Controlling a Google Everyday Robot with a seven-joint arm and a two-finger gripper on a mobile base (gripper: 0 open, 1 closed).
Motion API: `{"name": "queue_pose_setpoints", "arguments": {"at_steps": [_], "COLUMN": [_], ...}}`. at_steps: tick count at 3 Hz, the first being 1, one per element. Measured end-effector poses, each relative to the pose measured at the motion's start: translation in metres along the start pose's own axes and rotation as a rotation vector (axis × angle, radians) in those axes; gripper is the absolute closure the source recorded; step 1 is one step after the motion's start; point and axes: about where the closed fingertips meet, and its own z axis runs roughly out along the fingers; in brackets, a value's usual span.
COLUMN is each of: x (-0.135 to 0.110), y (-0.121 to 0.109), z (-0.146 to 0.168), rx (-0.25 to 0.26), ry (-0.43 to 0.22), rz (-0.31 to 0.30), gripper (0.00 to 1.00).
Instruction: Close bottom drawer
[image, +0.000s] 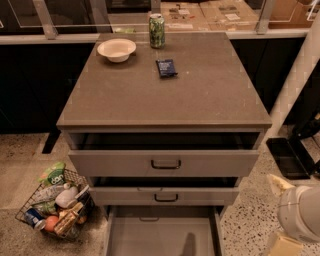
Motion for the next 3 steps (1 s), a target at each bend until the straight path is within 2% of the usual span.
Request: {"name": "queue_pose_setpoints", "arguments": {"at_steps": [1,2,3], "x": [-0.002,0.003,0.019], "y": [0.015,0.039,0.062], "z": [0.047,0.085,0.109], "rx": [0.001,-0.003,-0.002], "ry": [0.017,0.086,0.171], "rz": [-0.047,-0.129,-0.205], "gripper": [0.0,0.0,0.0]}}
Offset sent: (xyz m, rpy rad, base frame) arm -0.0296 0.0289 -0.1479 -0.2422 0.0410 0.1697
